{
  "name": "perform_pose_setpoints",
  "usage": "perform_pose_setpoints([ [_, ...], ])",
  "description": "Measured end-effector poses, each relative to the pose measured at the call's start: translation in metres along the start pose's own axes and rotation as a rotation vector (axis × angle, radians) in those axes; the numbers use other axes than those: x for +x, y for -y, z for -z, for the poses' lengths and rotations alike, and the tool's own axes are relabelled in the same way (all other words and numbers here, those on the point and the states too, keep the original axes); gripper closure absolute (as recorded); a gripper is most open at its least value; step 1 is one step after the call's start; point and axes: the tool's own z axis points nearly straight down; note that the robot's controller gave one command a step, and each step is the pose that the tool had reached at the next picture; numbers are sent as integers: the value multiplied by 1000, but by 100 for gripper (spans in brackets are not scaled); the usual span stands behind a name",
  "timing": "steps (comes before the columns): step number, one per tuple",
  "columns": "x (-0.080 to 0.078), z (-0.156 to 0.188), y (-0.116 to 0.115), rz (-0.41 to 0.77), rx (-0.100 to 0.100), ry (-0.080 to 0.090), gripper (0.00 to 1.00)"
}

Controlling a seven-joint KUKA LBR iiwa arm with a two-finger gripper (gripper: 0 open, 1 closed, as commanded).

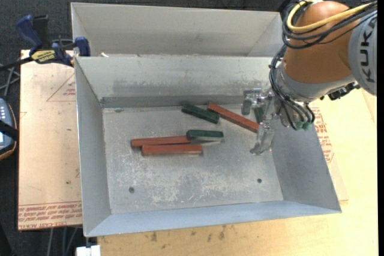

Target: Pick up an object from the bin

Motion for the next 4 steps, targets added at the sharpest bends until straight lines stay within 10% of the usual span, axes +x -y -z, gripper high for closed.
perform_pose_setpoints([
  [3, -23, -86, 1, -30, 0, 5, 0],
  [4, -47, -151, -13, -242, 0, 2, 100],
])
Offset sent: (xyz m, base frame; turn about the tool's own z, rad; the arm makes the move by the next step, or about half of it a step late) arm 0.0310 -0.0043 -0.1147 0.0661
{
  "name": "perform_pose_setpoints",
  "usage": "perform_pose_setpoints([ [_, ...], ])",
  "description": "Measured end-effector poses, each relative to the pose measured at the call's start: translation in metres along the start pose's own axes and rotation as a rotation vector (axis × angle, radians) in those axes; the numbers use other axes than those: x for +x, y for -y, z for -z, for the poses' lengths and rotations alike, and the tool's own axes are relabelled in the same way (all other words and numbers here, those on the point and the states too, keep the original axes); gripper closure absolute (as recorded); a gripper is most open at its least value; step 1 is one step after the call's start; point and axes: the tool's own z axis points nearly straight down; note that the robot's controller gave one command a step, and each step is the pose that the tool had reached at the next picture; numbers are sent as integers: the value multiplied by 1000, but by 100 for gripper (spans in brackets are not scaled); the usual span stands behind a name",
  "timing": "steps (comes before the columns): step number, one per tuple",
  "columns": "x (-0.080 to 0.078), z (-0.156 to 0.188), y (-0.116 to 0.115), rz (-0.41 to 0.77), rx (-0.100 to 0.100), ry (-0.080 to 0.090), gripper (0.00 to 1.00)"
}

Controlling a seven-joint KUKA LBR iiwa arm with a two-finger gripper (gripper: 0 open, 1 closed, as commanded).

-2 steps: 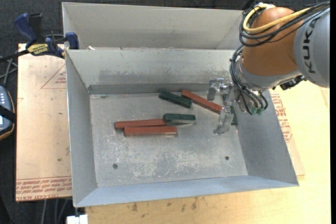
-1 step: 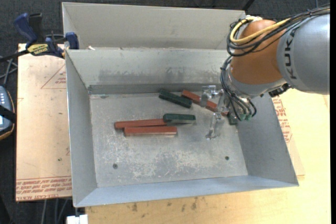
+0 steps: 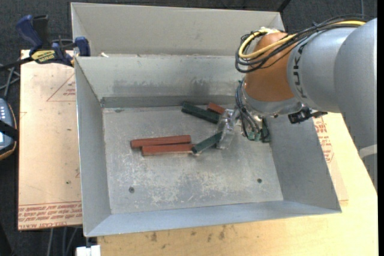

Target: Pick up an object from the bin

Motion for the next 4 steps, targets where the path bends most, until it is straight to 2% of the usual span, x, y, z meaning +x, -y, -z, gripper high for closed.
perform_pose_setpoints([
  [1, 2, -1, 0, 1, 1, -7, 0],
  [2, 2, -1, 0, 1, 1, -6, 0],
  [3, 10, 2, -13, 106, 3, -4, 0],
  [4, 5, 1, -45, 424, -1, 0, 100],
])
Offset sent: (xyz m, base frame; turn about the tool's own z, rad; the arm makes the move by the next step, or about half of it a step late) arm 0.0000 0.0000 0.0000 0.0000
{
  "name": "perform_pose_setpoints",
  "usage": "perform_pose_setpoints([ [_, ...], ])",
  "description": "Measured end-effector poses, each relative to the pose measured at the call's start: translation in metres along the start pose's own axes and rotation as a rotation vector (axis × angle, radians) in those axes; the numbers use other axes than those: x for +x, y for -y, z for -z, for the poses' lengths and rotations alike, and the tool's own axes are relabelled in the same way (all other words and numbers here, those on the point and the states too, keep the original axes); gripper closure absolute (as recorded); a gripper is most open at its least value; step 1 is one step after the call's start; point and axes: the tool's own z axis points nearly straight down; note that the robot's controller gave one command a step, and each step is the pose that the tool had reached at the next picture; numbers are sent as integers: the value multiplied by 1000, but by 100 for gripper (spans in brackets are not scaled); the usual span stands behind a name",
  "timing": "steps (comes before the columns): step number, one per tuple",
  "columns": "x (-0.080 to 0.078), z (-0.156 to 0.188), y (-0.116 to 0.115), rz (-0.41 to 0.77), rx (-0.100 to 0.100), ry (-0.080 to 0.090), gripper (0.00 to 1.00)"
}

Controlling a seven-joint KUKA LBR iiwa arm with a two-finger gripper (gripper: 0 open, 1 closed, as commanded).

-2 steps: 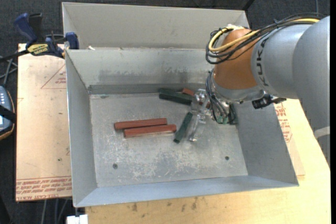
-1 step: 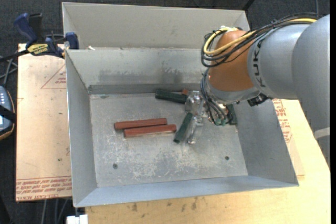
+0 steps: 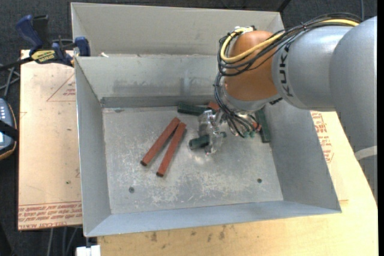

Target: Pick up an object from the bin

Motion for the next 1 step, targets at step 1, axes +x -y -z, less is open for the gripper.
perform_pose_setpoints([
  [1, 0, 0, 0, 0, 0, 0, 100],
])
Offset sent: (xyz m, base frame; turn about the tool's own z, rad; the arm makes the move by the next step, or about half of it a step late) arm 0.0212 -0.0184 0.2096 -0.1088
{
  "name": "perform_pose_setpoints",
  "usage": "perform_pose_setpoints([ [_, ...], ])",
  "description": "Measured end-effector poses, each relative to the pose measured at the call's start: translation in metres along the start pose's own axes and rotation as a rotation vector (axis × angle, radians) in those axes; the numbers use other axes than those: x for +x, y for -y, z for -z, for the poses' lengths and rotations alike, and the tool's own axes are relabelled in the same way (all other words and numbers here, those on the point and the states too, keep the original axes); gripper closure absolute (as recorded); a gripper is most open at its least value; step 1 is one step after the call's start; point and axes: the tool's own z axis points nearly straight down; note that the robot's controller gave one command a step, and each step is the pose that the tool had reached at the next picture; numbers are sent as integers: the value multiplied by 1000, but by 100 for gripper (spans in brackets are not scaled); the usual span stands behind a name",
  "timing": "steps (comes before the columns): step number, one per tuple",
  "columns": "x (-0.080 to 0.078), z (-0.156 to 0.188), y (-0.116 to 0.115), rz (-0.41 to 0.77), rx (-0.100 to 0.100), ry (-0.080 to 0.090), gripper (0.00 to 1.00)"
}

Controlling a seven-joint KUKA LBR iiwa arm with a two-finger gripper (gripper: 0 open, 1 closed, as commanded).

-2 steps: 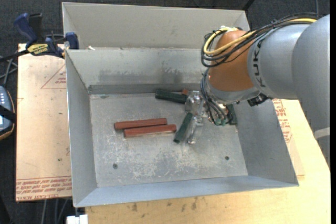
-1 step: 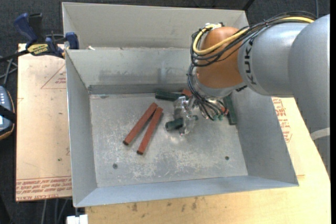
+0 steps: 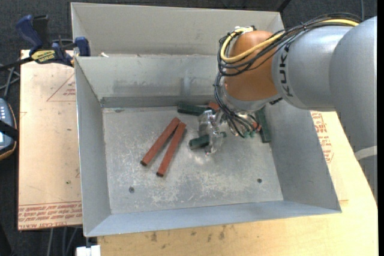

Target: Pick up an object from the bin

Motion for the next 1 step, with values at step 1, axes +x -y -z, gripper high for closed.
perform_pose_setpoints([
  [1, -19, 210, 21, 106, 1, 2, 100],
])
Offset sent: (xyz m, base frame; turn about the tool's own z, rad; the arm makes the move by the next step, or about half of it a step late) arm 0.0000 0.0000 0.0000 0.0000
